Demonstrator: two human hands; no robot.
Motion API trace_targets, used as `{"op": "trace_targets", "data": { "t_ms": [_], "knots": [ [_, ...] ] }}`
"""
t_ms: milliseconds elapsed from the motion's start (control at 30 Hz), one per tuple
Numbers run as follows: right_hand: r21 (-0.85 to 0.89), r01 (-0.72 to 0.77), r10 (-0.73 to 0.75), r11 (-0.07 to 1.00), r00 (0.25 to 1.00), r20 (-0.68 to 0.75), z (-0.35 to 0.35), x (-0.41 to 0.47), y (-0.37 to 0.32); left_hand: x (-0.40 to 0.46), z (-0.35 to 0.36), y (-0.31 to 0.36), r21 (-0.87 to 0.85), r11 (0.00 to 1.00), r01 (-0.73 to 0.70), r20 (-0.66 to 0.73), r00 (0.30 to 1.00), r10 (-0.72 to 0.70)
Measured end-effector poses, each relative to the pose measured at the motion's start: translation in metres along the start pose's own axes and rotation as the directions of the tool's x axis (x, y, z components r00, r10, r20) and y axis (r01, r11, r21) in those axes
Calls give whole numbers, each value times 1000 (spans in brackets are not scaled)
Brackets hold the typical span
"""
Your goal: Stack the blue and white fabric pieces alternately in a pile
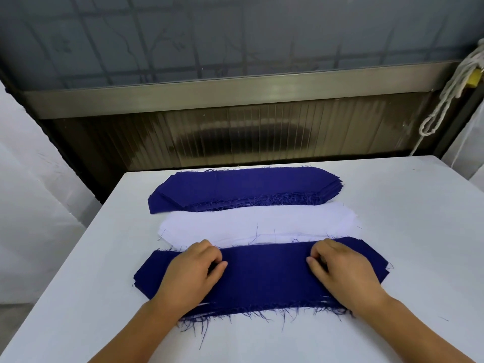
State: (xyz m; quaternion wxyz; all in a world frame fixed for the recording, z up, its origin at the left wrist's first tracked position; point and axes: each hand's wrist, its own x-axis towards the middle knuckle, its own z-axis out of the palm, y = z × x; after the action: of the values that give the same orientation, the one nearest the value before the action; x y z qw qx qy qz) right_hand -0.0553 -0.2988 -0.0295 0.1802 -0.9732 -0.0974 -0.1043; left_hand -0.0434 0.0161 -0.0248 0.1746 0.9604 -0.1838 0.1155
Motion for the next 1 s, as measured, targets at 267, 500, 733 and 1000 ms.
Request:
{"op": "trace_targets", "data": {
  "t_ms": [267, 500, 733, 1000],
  "knots": [
    [-72, -94, 93, 993, 995, -21, -22, 28, 20, 18, -16, -25, 102, 988, 113, -72, 992, -106],
    [53, 42, -50, 998, 987, 154, -4, 69, 13, 59, 7, -26, 1, 1000, 8, 127, 992, -9],
    [29, 152, -149, 988, 985, -82, 10, 57, 18, 48, 17, -28, 12, 999, -43, -26, 999, 44],
    [-10, 131, -131, 991, 984, -118, 8, 54, 15, 45, 13, -20, 68, 988, -135, -157, 977, 145]
  ]
}}
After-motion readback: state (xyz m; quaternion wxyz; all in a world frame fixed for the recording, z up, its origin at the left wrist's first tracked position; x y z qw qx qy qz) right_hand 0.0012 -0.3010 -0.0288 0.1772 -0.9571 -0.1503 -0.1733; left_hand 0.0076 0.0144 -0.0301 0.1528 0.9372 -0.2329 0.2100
